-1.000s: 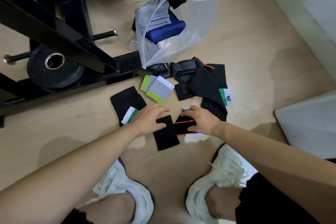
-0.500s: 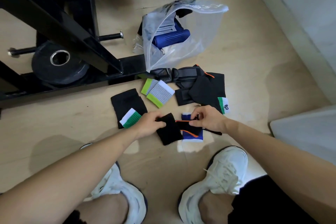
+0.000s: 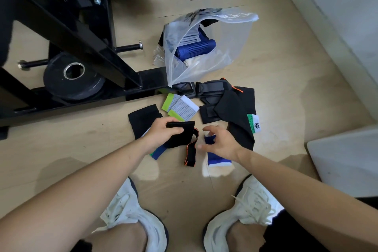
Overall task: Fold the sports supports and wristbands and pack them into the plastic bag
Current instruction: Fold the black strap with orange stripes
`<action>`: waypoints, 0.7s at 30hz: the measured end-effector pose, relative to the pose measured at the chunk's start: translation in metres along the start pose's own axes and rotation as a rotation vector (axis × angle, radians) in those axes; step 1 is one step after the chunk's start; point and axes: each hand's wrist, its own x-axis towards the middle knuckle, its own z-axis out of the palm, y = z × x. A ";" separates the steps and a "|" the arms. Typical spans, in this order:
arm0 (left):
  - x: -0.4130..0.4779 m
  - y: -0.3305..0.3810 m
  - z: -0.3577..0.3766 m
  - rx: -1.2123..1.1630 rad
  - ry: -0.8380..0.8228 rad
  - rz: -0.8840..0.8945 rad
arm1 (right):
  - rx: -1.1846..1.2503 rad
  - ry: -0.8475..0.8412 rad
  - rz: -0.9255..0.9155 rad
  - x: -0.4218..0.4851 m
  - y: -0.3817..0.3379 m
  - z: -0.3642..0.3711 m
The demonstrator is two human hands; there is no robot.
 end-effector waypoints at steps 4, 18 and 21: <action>0.003 0.006 0.002 -0.117 -0.057 -0.035 | 0.260 -0.027 -0.004 0.006 -0.004 0.015; 0.014 -0.007 -0.009 0.177 0.385 -0.107 | 0.547 -0.212 0.149 0.002 -0.001 -0.017; 0.015 -0.007 -0.005 0.276 0.439 -0.176 | 0.733 -0.234 0.200 0.001 -0.002 -0.027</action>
